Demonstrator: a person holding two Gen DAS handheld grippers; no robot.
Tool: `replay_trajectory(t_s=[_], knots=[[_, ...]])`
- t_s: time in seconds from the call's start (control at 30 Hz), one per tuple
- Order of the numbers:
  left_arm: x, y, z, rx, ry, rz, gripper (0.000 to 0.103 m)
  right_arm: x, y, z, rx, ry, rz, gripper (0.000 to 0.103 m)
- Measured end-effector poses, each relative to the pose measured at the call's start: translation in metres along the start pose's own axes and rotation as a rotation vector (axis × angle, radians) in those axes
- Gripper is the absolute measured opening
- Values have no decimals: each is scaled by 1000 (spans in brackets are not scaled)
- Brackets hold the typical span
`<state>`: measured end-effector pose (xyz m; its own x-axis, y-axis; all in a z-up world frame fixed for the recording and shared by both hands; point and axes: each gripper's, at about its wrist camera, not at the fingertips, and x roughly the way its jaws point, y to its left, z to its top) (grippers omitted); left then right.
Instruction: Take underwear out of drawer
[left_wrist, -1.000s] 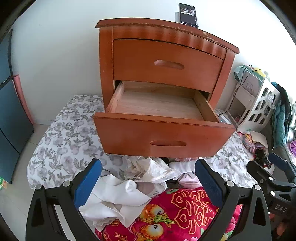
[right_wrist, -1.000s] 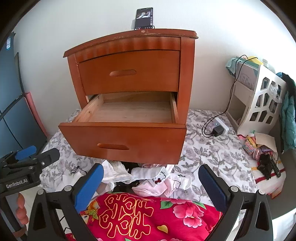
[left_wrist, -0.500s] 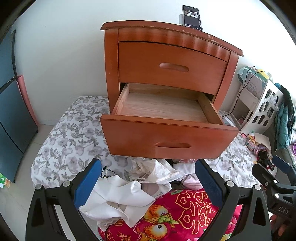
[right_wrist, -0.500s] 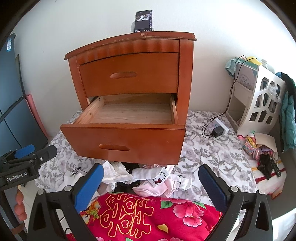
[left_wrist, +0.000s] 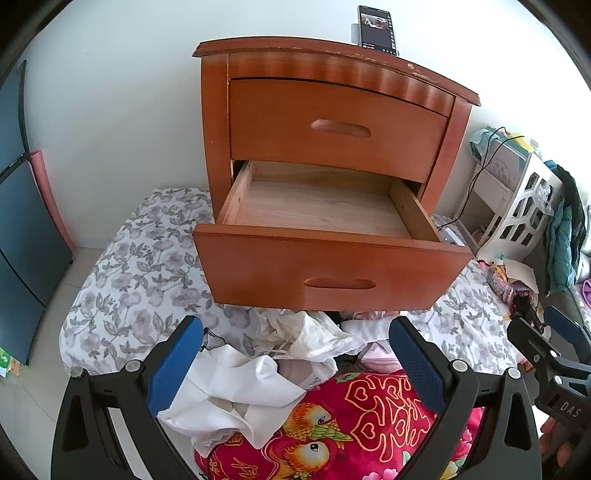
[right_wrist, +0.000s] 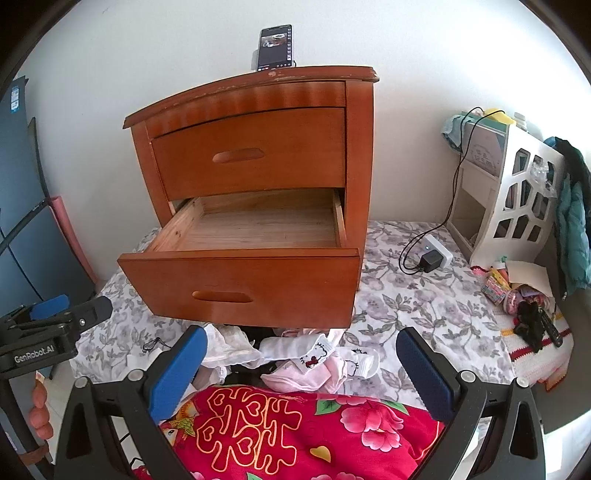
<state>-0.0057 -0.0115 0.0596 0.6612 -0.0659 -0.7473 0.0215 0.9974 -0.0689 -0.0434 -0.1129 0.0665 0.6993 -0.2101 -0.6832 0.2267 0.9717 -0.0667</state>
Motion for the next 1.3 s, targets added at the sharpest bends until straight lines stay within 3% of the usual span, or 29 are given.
replay_trajectory(t_s=[1.3], knots=[[2, 0, -1, -9, 36, 13, 101, -6, -3, -1, 3, -16, 0, 103]])
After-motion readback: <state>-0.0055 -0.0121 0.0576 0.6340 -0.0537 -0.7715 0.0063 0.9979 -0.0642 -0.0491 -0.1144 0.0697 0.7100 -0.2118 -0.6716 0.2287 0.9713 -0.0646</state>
